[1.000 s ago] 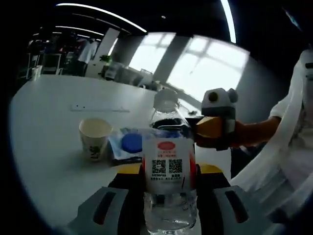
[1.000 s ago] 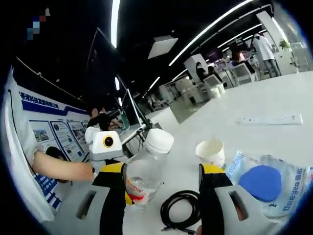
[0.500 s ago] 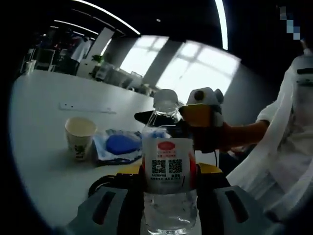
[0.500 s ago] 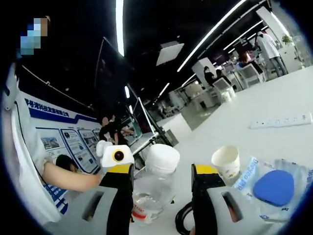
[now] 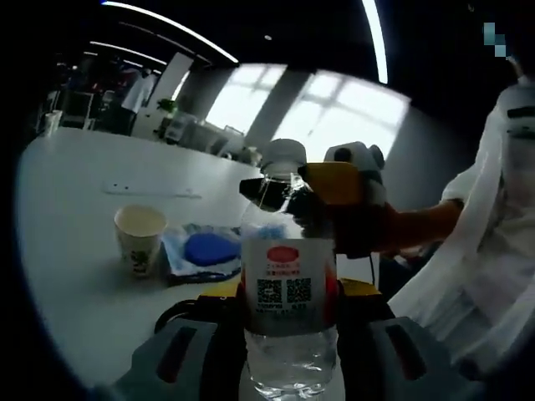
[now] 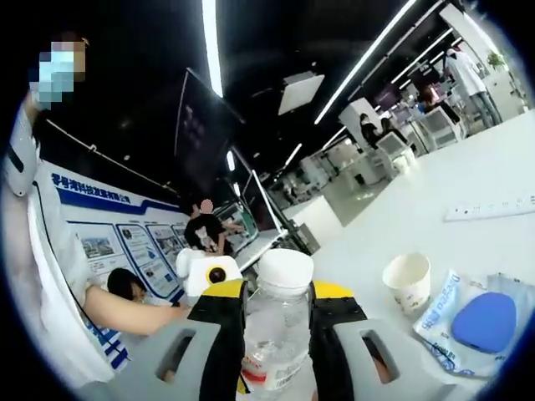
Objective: Arrange the tabletop items into an orderly group along one side of the table until the central work area is clear of visible clutter.
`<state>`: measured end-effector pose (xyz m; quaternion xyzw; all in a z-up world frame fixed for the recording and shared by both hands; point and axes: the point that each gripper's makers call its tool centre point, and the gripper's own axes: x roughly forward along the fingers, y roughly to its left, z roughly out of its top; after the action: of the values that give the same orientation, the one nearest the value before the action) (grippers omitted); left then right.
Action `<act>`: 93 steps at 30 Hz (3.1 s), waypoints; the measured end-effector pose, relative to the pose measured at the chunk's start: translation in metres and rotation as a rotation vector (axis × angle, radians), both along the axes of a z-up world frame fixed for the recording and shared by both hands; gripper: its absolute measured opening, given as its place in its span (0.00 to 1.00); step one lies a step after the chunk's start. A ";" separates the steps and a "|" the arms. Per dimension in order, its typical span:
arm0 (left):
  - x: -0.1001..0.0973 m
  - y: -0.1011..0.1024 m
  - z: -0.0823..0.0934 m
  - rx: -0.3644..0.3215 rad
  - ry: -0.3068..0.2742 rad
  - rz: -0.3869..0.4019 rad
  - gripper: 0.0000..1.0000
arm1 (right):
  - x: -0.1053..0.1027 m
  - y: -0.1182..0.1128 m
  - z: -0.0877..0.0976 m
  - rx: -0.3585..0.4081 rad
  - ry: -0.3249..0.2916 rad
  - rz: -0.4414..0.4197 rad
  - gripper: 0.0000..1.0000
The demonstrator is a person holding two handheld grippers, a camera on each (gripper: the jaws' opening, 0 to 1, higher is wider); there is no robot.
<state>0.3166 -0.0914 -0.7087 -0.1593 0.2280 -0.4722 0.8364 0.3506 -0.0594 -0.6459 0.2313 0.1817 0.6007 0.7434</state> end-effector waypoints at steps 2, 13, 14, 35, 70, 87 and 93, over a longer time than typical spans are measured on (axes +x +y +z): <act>0.002 0.002 -0.001 0.031 -0.014 0.022 0.38 | 0.000 0.002 0.001 -0.012 -0.019 -0.010 0.24; 0.012 0.020 0.002 0.159 -0.101 0.121 0.38 | 0.000 0.020 0.013 -0.047 -0.088 -0.031 0.21; 0.015 0.023 0.003 0.170 -0.112 0.136 0.38 | 0.001 0.022 0.014 -0.053 -0.101 -0.034 0.20; 0.047 0.092 -0.010 0.595 -0.253 0.511 0.74 | 0.037 0.059 0.025 -0.181 -0.235 -0.165 0.19; 0.111 0.136 -0.027 0.590 -0.208 0.649 0.36 | 0.068 0.111 0.028 -0.376 -0.503 -0.165 0.20; 0.143 0.134 -0.044 0.568 -0.230 0.484 0.36 | 0.098 0.110 0.010 -0.400 -0.521 -0.094 0.19; 0.156 0.133 -0.057 0.571 -0.211 0.451 0.36 | 0.109 0.112 -0.002 -0.435 -0.534 -0.072 0.19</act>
<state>0.4726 0.0419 -0.7659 0.0836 0.2222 -0.2074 0.9490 0.4599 0.0522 -0.6483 -0.0918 0.0964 0.5606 0.8173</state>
